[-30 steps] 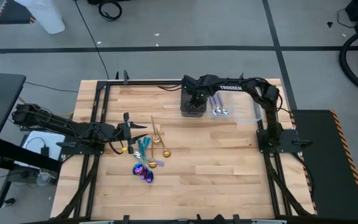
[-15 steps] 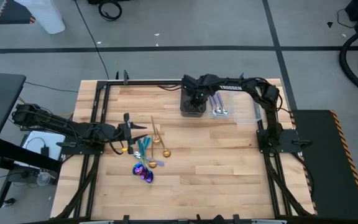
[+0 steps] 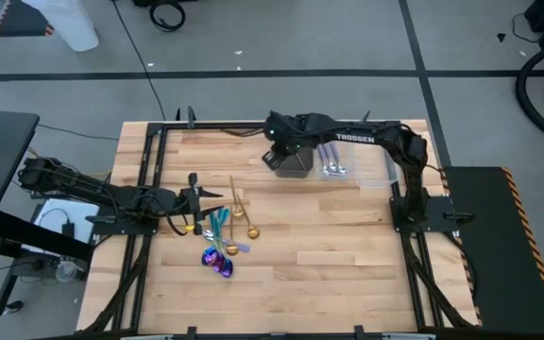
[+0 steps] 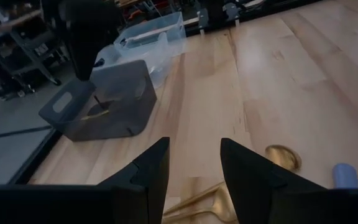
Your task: Sort silverware by color (type)
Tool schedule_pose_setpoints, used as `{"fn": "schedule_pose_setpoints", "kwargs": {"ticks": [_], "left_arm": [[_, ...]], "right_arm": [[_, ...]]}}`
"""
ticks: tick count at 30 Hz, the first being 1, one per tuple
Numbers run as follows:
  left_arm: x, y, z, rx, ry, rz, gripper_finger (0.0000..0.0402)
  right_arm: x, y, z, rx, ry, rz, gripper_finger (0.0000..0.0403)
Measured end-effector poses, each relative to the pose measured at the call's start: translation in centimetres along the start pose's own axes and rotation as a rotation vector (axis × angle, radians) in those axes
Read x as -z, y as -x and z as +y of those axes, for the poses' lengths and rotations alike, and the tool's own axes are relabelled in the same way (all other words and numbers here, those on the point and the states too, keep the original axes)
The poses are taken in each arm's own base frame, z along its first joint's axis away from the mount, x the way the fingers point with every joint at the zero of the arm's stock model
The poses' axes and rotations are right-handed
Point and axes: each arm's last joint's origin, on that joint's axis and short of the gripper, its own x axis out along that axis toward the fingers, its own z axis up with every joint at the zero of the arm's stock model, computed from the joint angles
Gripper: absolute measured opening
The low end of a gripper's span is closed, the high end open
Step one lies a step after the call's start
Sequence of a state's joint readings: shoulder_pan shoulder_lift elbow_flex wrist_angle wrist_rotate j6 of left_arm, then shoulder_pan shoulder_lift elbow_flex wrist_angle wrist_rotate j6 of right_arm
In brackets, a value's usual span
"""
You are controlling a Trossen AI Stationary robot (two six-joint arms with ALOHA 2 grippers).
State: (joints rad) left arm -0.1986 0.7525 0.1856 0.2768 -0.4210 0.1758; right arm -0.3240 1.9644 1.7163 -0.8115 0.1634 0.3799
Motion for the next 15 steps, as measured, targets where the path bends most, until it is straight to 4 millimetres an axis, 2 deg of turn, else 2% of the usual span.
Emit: {"fn": "schedule_pose_setpoints", "kwargs": {"ticks": [5,15], "left_arm": [[0.3,-0.2,0.2,0.021,0.032,0.028,0.0144],[1.2,-1.6,0.5,0.128,0.117,0.173,0.0142]], "right_arm": [[0.7,0.6,3.1,-0.086,0.063,-0.035,0.0091],[3.3,1.9,7.4,-0.147,0.172,0.002,0.0091]]}}
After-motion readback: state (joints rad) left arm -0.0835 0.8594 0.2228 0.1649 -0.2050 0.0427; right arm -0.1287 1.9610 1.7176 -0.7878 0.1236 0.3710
